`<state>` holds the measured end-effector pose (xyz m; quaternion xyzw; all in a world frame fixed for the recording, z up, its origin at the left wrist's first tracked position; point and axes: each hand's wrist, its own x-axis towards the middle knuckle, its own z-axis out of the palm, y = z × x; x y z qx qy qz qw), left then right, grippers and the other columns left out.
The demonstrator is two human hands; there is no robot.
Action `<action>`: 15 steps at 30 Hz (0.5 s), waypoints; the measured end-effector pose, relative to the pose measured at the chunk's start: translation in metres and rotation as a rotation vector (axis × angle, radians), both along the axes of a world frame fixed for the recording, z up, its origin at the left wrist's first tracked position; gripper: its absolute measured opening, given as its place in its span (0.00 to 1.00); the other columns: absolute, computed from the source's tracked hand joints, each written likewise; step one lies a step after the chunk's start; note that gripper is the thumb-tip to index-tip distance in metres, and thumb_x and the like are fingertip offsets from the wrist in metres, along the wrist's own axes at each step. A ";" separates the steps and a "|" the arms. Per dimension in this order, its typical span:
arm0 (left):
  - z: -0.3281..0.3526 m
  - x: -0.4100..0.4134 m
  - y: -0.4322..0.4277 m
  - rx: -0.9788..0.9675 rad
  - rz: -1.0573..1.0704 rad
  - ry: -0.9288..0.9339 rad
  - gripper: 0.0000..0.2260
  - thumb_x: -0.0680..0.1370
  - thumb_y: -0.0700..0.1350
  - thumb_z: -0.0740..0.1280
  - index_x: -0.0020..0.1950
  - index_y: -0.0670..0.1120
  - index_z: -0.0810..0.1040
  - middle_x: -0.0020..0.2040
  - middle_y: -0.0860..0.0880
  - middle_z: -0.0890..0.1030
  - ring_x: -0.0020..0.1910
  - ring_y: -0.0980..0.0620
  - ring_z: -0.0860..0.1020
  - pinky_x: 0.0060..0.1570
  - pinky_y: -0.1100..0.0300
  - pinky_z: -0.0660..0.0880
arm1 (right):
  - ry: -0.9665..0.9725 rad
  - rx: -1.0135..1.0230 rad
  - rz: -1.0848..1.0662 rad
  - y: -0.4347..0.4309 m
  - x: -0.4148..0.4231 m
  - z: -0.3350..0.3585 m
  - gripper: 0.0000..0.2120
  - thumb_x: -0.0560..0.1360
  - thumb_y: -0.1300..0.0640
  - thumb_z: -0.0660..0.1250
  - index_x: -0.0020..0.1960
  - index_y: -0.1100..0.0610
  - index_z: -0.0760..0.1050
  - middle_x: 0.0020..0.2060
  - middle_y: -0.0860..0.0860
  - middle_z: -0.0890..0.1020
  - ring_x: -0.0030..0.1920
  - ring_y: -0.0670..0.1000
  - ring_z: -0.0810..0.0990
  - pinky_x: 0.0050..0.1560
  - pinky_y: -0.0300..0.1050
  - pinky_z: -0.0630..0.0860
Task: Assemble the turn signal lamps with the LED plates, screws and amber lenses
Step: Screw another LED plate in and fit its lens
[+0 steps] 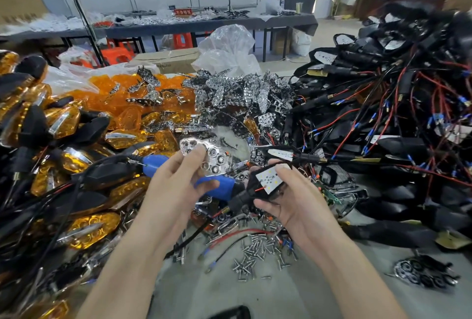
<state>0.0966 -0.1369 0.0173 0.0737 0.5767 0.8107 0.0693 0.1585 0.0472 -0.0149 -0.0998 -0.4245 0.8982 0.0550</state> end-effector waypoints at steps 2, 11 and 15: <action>-0.004 0.004 0.002 0.073 -0.027 -0.044 0.21 0.72 0.53 0.70 0.55 0.38 0.76 0.51 0.34 0.79 0.48 0.43 0.84 0.37 0.56 0.81 | 0.027 0.043 -0.003 0.000 0.000 -0.003 0.13 0.75 0.53 0.69 0.57 0.56 0.82 0.56 0.62 0.85 0.46 0.57 0.87 0.35 0.45 0.84; -0.029 0.005 0.001 -0.115 -0.138 0.094 0.09 0.76 0.47 0.71 0.50 0.45 0.74 0.40 0.48 0.75 0.36 0.52 0.74 0.37 0.61 0.73 | -0.012 0.066 -0.012 -0.004 -0.004 -0.006 0.11 0.83 0.57 0.63 0.57 0.57 0.83 0.50 0.59 0.86 0.43 0.54 0.86 0.38 0.46 0.84; -0.040 0.004 0.002 -0.259 -0.082 0.166 0.13 0.74 0.56 0.71 0.57 0.68 0.79 0.43 0.57 0.82 0.40 0.57 0.79 0.45 0.59 0.74 | -0.039 0.042 0.004 -0.006 -0.002 -0.003 0.12 0.84 0.58 0.60 0.57 0.57 0.82 0.51 0.60 0.85 0.44 0.55 0.87 0.37 0.47 0.84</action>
